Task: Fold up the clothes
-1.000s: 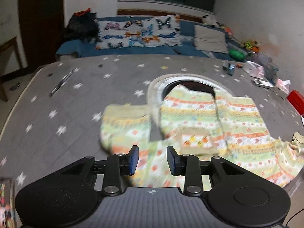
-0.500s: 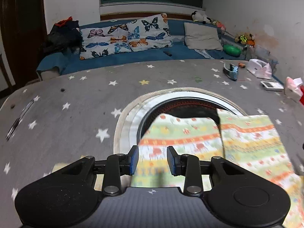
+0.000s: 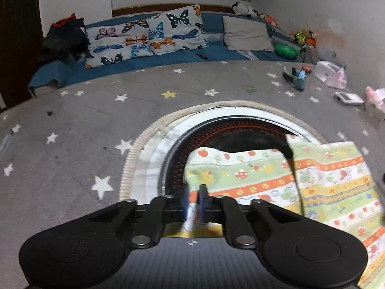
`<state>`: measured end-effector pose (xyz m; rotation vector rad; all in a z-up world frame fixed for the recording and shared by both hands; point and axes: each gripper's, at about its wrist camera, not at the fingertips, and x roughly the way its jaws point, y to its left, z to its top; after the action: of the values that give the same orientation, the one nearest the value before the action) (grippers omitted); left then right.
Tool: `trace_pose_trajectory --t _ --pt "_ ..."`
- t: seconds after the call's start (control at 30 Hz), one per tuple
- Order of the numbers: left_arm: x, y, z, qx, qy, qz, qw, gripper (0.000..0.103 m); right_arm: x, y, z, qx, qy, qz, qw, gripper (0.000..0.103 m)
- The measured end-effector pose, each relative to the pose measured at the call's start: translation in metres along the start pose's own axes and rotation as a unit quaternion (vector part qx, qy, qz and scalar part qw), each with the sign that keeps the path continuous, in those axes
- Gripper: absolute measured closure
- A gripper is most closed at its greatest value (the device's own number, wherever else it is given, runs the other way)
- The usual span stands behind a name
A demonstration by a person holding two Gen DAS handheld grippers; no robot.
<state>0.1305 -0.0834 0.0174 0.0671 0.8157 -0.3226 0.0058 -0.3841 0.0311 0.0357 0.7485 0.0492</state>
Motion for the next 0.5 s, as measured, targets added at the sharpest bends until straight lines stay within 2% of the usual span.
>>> trace_pose_trajectory --t 0.07,0.17,0.27,0.33,0.37,0.4,0.43,0.5 --pt "-0.011 -0.008 -0.003 0.01 -0.011 -0.023 0.9996 0.099 0.001 0.0 0.001 0.001 0.0 -0.001 1.0 0.072" --pt "-0.03 -0.029 -0.011 0.055 -0.02 -0.065 0.9962 0.099 0.004 -0.001 0.001 0.002 0.003 0.0 1.0 0.072" --pt "-0.041 -0.046 -0.021 0.103 -0.012 -0.093 0.9903 0.093 0.008 -0.001 0.001 0.005 0.006 0.0 1.0 0.072" --pt "-0.046 -0.051 -0.025 0.12 -0.022 -0.085 0.9889 0.089 0.012 -0.001 0.001 0.007 0.008 0.0 1.0 0.072" --pt "-0.047 -0.051 -0.025 0.124 -0.029 -0.074 0.9891 0.082 0.013 -0.001 0.001 0.007 0.009 0.0 1.0 0.072" --pt "-0.048 -0.051 -0.025 0.125 -0.035 -0.065 0.9894 0.07 0.015 -0.001 0.002 0.007 0.01 0.001 1.0 0.072" --pt "-0.048 -0.05 -0.024 0.126 -0.039 -0.055 0.9898 0.065 0.016 -0.001 0.002 0.007 0.012 0.002 1.0 0.072" --pt "-0.045 -0.049 -0.023 0.131 -0.041 -0.04 0.9897 0.063 0.021 -0.003 0.002 0.009 0.017 0.002 1.0 0.072"
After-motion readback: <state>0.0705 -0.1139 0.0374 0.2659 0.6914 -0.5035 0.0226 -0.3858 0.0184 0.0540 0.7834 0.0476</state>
